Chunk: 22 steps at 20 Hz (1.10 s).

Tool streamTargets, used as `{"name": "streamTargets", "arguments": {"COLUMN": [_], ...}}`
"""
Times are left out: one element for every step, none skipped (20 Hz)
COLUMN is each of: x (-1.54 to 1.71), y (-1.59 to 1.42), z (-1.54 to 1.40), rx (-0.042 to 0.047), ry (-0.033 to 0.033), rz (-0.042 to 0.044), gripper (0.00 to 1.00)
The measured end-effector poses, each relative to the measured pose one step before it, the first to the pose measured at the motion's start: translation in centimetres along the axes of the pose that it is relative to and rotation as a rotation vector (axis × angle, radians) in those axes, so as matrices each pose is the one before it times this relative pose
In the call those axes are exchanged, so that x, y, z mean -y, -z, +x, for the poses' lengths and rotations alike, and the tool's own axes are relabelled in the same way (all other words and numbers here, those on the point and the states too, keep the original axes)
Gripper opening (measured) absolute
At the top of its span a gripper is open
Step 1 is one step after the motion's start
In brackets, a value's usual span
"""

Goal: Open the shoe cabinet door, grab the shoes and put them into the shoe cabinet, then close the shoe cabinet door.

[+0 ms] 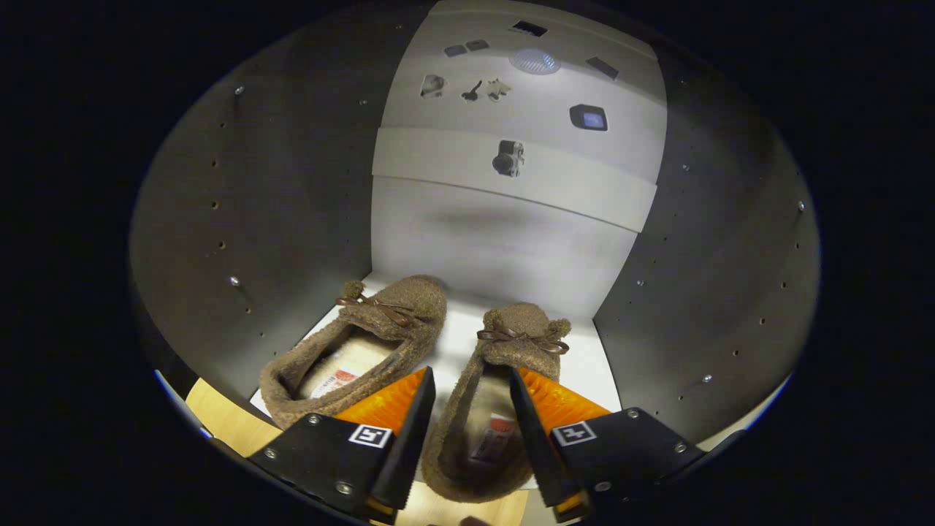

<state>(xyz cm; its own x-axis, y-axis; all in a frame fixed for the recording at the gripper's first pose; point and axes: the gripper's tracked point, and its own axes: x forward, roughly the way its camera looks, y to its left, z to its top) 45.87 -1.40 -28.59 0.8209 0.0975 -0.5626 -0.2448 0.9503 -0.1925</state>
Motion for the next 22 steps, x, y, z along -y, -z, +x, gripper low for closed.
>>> {"name": "streamTargets", "arguments": {"x": [0.295,0.226,-0.002,0.010,-0.161,-0.146,0.120,0.115,-0.058,-0.110,-0.192,-0.078,-0.035,-0.086,-0.041,-0.064,-0.066,-0.106,0.008,0.152,0.174,0.213], "y": [-0.378,-0.470,-0.375,-0.223,-0.218,-0.020,-0.091,-0.010,0.129,0.197,0.325,0.205,0.243,0.345,0.375,0.394,0.543,0.629,0.474,0.673,0.746,0.675], "z": [-0.706,-0.903,-0.989,-1.118,-1.106,-1.094,-1.190,-1.307,-1.298,-1.283,-1.381,-1.439,-1.621,-1.505,-1.708,-1.733,-1.737,-1.525,-1.646,-1.711,-1.518,-1.490], "rx": [0.01636,0.01776,0.01604,0.01403,0.00951,0.00752,0.01397,0.01631,0.00741,0.00381,0.00267,0.00479,0.00487,0.00525,0.00145,0.00456,-0.00141,0.00082,0.00253,-0.00274,-0.01269,-0.00985], "ry": [0.01408,0.01442,0.00763,0.00872,0.00440,0.00715,0.01922,0.01859,0.01303,0.00745,0.00482,0.00419,0.00464,0.00444,0.00395,0.00619,0.00522,0.00393,0.00548,0.00734,0.00477,0.00090], "rz": [0.00487,0.00499,0.00664,0.01068,0.01099,0.00917,0.00799,0.00753,0.00962,0.01322,0.01190,0.00844,0.00269,-0.00143,-0.00337,-0.00069,0.00085,0.00181,0.00059,-0.00140,-0.00270,-0.00014], "gripper": [0.74,0.77,0.82,0.84,0.86,0.87,0.89,0.90,0.92,0.93,0.94,0.94,0.94,0.94,0.95,0.95,0.95,0.95,0.95,0.95,0.95,0.95]}}
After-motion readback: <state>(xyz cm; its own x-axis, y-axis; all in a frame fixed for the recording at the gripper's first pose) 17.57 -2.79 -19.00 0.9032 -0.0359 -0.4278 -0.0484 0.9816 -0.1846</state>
